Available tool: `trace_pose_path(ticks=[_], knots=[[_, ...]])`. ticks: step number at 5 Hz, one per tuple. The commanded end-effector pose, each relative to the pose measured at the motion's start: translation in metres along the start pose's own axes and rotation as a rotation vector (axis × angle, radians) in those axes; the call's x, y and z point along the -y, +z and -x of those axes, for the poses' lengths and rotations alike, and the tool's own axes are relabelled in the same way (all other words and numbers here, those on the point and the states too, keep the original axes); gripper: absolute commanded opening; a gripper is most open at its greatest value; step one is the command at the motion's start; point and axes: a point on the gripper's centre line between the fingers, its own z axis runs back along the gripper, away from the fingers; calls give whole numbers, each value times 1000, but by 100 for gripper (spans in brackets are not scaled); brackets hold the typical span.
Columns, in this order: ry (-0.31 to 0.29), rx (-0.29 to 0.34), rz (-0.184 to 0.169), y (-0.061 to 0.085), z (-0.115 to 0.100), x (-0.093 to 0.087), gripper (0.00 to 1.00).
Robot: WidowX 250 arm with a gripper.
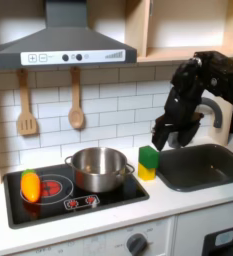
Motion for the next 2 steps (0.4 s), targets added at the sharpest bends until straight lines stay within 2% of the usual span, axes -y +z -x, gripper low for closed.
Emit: trace_pose_path(ticks=[1,2], knots=[[7,83,-25,-3,-20,-13,0],[33,119,-34,-15,-25,-20,0]])
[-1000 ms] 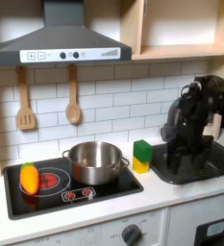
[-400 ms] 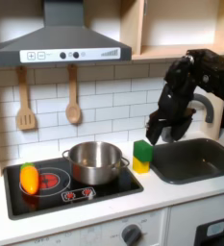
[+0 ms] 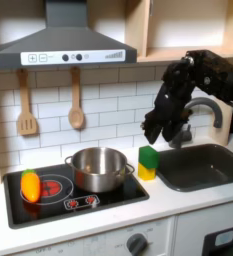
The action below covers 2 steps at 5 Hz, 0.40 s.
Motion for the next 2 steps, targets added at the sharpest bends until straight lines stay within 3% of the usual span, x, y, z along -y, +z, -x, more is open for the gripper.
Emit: trace_pose_path(ticks=[1,2], knots=[[29,84,-50,-18,-3,-12,0],[52,117,-44,-26,-3,-14,0]])
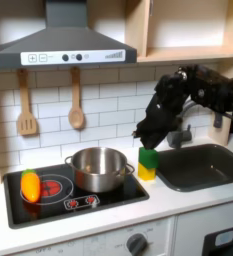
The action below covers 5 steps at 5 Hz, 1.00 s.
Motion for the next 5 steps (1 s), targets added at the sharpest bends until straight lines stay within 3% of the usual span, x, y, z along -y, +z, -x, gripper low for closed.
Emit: trace_pose_path(ticks=[1,2,3,5], knots=[[77,139,-13,-1,-7,-14,0],[66,181,-68,5,-13,-23,0],[132,265,-30,7,-21,-24,0],[138,469,-3,15,-55,-36,0]])
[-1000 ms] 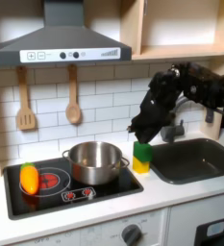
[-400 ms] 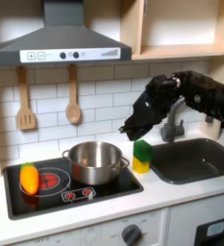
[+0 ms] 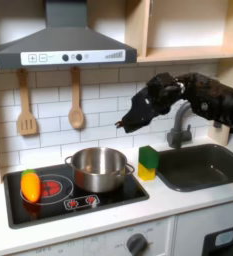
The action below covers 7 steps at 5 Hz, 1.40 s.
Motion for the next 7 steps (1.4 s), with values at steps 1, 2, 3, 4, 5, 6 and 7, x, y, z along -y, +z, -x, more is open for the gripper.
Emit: trace_pose_path(ticks=[1,2,3,4,5,6,7], knots=[[27,151,28,-5,-28,-2,0],[42,224,48,-8,-46,0,0],[51,276,51,-7,-59,-1,0],[55,288,48,-13,-67,-1,0],[69,313,40,-18,-79,-6,0],[78,354,16,-19,-96,-17,0],[85,363,26,-16,-100,-18,0]])
